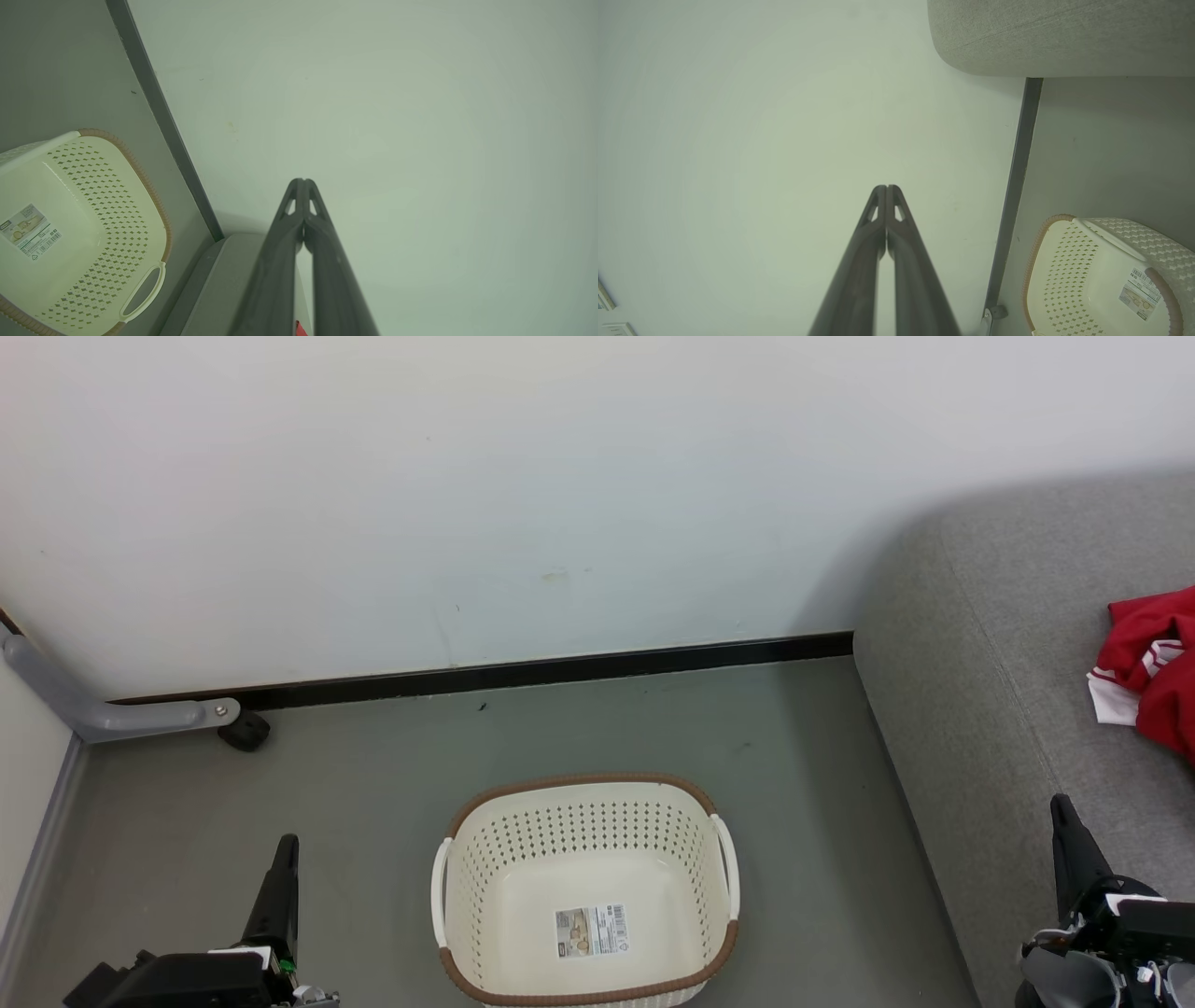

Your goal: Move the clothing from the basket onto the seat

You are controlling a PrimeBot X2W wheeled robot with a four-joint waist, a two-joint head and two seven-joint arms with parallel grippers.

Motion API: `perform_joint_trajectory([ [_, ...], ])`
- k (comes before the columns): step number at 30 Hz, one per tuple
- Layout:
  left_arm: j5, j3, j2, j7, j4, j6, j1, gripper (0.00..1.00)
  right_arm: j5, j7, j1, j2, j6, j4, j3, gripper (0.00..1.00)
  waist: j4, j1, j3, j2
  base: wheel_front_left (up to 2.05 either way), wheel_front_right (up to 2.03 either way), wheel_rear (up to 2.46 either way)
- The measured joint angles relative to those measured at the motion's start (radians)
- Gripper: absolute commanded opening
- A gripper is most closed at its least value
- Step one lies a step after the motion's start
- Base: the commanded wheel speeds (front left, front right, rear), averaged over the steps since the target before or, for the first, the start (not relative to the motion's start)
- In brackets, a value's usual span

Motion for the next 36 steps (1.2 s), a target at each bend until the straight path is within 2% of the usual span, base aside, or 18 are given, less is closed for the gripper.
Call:
perform_joint_trajectory([
  [36, 0.0, 0.0, 0.0, 0.0, 0.0, 0.0, 0.0, 0.0, 0.0, 0.0, 0.0, 0.0, 0.0, 0.0, 0.0, 0.0, 0.0, 0.0, 0.0, 0.0, 0.0, 0.0, 0.0],
])
